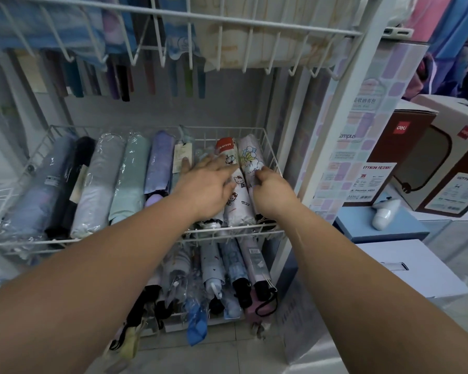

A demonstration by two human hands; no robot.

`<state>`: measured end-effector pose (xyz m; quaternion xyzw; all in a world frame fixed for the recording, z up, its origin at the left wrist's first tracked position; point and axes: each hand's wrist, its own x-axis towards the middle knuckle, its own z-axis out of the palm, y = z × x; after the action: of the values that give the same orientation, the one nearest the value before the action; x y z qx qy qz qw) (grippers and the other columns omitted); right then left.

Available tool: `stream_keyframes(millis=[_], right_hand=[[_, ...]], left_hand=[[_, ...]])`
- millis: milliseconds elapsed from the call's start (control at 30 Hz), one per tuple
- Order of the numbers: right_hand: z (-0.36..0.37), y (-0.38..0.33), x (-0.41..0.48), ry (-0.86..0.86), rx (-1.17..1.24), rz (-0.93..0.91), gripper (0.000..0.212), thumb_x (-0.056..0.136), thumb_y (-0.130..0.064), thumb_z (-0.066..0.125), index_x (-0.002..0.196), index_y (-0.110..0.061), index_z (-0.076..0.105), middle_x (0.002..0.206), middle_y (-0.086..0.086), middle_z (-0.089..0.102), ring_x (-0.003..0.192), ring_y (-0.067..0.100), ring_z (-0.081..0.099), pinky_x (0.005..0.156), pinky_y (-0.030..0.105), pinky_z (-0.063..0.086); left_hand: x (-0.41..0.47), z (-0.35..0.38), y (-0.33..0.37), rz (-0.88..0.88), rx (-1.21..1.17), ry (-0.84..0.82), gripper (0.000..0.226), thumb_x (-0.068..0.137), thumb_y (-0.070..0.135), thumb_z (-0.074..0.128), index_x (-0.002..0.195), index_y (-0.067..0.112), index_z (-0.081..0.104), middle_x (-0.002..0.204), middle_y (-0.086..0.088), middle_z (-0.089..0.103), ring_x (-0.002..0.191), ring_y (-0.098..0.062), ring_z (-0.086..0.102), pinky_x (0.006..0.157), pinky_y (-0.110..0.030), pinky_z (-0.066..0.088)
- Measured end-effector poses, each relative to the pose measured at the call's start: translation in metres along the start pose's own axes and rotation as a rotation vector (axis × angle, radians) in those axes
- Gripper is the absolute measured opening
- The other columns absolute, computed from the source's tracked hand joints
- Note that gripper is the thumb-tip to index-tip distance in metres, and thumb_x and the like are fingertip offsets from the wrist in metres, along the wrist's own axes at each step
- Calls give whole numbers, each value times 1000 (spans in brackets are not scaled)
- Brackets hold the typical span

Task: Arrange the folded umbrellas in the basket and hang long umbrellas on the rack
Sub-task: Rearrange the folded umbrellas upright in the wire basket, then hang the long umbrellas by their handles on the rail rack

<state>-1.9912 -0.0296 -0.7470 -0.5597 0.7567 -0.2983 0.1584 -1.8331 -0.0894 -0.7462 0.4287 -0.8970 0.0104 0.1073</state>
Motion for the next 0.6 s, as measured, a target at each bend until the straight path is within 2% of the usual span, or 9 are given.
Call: stream_keyframes(millis=[133, 200, 300, 367, 433, 533, 600], right_hand=[[-2, -2, -15, 80, 49, -20, 28, 100, -13, 46, 122, -5, 62, 132, 15, 58, 119, 34, 56, 96, 34, 44], [-9, -1, -26, 133, 54, -49, 33, 101, -13, 46, 131, -8, 60, 138, 14, 57, 124, 32, 54, 98, 32, 42], [-20, 9, -44, 148, 22, -57, 42, 103, -15, 49, 145, -14, 53, 145, 9, 55, 132, 26, 52, 100, 25, 39], [-24, 14, -55, 151, -5, -75, 42, 101, -14, 51, 143, -16, 56, 135, 8, 62, 123, 24, 57, 90, 21, 38], [-30, 16, -67, 165, -26, -76, 38, 100, -12, 53, 136, -16, 62, 128, 7, 65, 115, 21, 61, 88, 19, 38], [-47, 19, -86, 200, -77, -52, 26, 97, -14, 59, 120, -15, 71, 112, 5, 71, 96, 19, 64, 85, 25, 45], [-63, 32, -100, 211, -102, 46, 20, 95, -19, 62, 111, -16, 74, 101, 2, 70, 83, 15, 60, 80, 30, 48]], left_hand=[[-16, -7, -2, 6, -58, 61, 51, 104, 47, 37, 152, 32, 37, 165, -2, 27, 152, -27, 24, 119, -62, 19], [-20, -12, 1, 21, -126, 112, 51, 102, 47, 43, 149, 30, 41, 160, -3, 37, 146, -29, 34, 117, -58, 28], [-23, -18, 6, 64, -142, 124, 54, 99, 47, 49, 149, 28, 41, 157, -3, 41, 142, -31, 37, 114, -52, 34], [-24, -20, 12, 102, -150, 113, 54, 98, 45, 52, 148, 26, 44, 154, -5, 44, 139, -32, 39, 112, -51, 35], [-23, -22, 21, 139, -157, 100, 51, 96, 43, 56, 142, 23, 51, 148, -6, 49, 133, -33, 43, 107, -50, 38], [-16, -27, 37, 231, -163, 82, 38, 94, 39, 57, 123, 16, 64, 123, -9, 61, 115, -34, 52, 93, -47, 45], [-12, -33, 52, 299, -155, 65, 35, 90, 38, 55, 108, 12, 69, 104, -10, 62, 100, -35, 56, 83, -44, 48]])
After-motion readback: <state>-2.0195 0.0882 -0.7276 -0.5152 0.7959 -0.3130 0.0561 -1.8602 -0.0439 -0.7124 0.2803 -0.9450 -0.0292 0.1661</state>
